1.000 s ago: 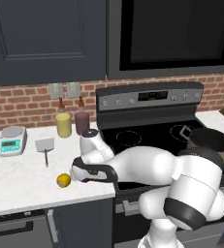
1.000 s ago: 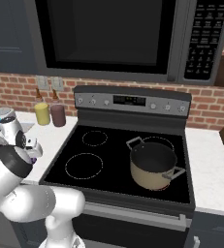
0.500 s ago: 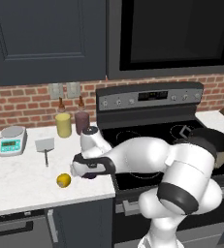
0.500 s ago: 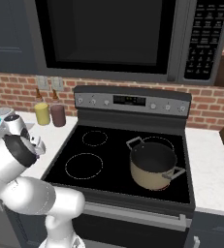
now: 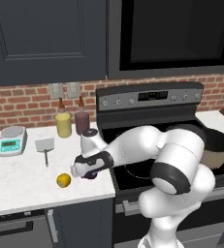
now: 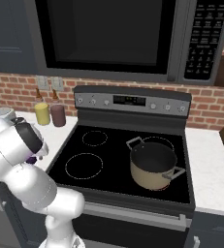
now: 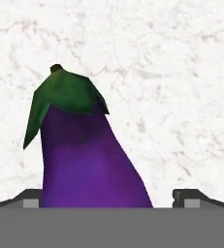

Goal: Put the lemon and eggplant in the pot. Retrieve the spatula and lightly stir the vegetables in the pot.

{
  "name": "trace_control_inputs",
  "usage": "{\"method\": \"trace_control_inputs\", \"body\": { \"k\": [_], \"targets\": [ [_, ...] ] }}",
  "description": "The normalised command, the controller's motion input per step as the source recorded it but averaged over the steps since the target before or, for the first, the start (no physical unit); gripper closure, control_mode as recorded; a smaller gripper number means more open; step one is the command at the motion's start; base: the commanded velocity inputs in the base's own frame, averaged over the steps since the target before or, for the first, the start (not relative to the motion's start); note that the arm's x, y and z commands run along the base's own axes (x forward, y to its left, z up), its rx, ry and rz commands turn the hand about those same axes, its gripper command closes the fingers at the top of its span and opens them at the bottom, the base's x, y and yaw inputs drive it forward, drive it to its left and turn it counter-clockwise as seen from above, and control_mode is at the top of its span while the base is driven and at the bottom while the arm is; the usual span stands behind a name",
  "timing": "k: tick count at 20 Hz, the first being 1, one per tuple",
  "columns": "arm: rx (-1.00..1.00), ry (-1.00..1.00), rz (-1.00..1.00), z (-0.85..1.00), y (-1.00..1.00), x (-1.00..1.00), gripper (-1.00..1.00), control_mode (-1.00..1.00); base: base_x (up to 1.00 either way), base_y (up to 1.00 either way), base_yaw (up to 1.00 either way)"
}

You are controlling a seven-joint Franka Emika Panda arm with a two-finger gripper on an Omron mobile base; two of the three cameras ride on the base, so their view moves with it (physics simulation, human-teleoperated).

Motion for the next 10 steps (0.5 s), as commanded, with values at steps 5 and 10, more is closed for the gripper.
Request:
{"method": "trace_control_inputs", "body": {
  "k": [5,10],
  "targets": [
    [0.00,0.00,0.00,-0.31,0.15,0.00,1.00,-1.00,0.00,0.00,0.00],
    [0.00,-0.01,0.00,-0.01,0.03,-0.06,1.00,-1.00,0.00,0.00,0.00]
  ]
}}
